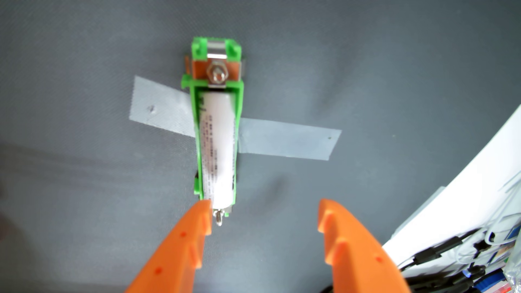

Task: Insert Battery

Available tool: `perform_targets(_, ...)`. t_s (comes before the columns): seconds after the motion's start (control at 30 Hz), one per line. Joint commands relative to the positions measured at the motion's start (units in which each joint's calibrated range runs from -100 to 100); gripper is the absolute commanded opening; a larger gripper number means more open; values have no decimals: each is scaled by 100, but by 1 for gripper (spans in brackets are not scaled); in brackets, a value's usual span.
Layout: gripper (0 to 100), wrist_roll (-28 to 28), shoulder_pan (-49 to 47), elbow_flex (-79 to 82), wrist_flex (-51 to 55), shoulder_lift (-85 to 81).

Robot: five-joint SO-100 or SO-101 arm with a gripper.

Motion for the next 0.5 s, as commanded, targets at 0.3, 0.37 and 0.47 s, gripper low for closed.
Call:
perform_targets(0.3, 2, 410, 110, -110, -68, -190)
perform_targets(0.37, 2, 410, 122, -101, -212, -148)
perform_targets(0.47, 2, 415, 122, -20, -474, -131)
